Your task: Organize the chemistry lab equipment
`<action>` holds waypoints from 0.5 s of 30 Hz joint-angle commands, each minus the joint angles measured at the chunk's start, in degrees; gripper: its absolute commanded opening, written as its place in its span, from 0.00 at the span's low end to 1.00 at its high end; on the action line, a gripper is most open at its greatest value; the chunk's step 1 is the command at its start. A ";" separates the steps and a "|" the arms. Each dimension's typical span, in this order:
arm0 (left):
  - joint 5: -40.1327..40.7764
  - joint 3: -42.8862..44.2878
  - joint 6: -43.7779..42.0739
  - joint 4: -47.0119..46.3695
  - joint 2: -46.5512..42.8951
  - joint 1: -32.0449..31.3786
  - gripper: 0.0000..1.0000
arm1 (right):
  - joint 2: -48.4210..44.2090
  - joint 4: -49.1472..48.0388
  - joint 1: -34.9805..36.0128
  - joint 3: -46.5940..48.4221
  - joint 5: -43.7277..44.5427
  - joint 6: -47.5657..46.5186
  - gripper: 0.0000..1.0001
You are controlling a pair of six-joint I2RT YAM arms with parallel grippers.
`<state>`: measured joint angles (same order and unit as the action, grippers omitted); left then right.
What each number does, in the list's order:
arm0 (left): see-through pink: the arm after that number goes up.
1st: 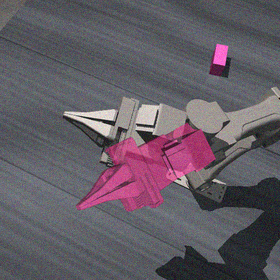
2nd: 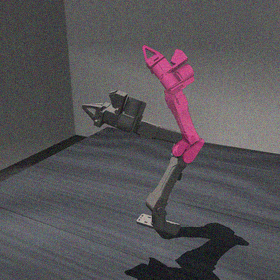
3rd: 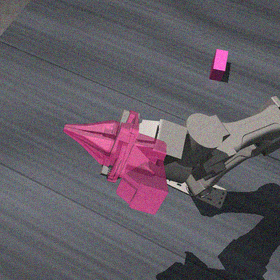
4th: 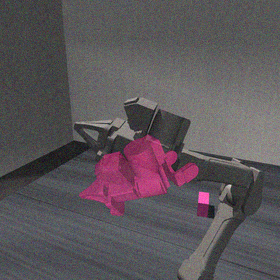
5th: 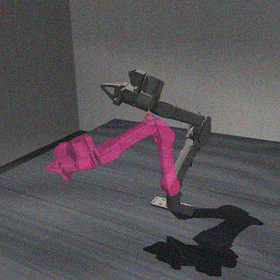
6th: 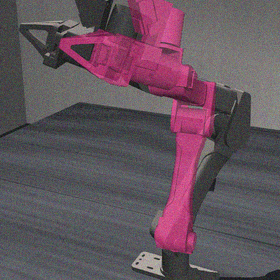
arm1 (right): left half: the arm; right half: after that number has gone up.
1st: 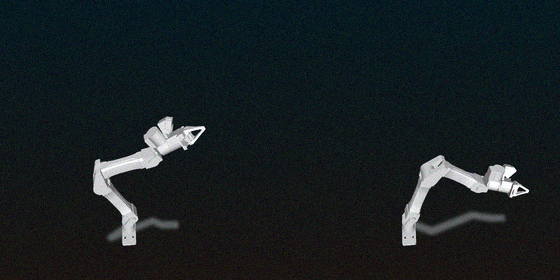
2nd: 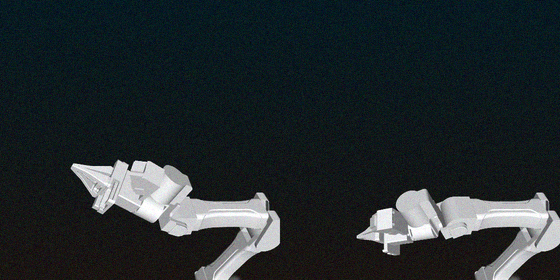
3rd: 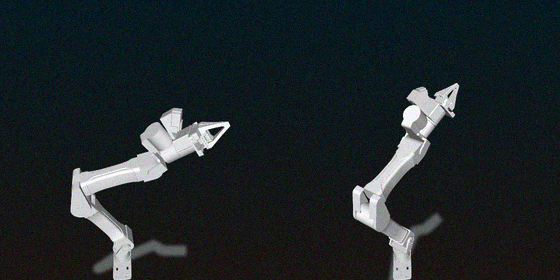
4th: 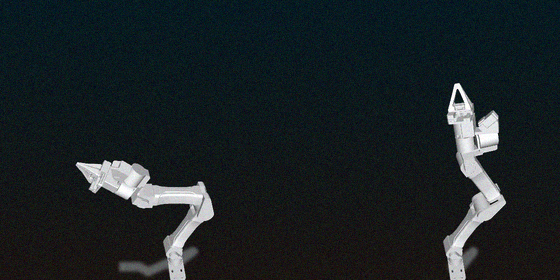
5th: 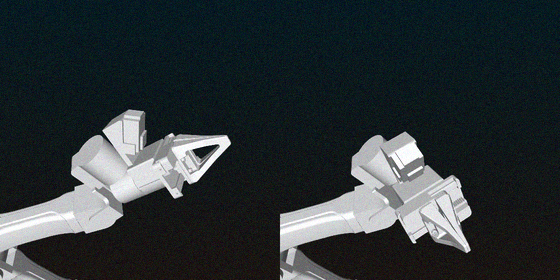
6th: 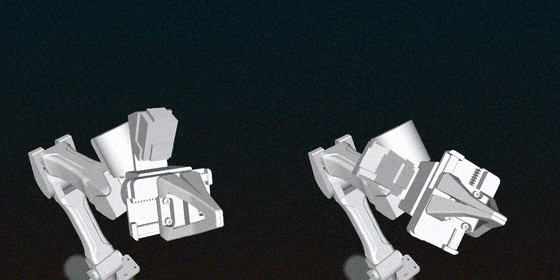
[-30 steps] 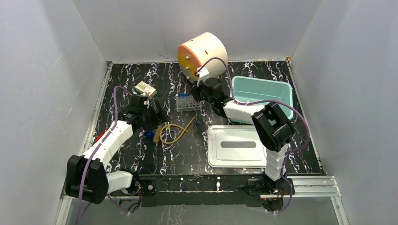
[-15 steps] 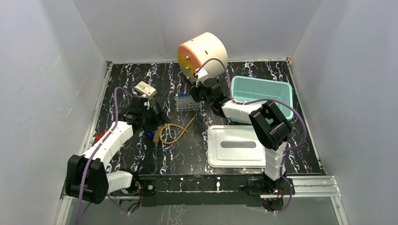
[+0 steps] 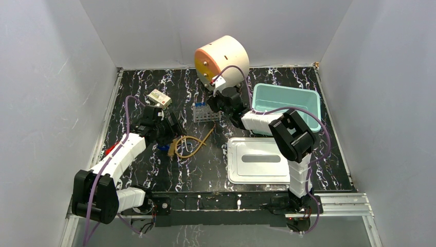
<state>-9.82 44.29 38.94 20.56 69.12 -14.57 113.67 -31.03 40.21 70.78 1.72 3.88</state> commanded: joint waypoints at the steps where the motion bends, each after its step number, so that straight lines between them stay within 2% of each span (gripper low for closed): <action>1: 0.41 -0.70 -0.88 0.62 -0.74 0.01 0.79 | 0.57 -4.50 0.22 2.67 0.14 -1.73 0.21; 15: 0.60 -1.20 -1.01 0.41 -0.74 0.07 0.79 | 0.83 -5.89 0.14 1.11 -3.14 -3.79 0.25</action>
<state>-9.56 43.75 38.54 20.56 69.12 -14.59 114.54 -32.58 40.21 70.83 -0.01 1.26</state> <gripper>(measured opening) 0.794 0.252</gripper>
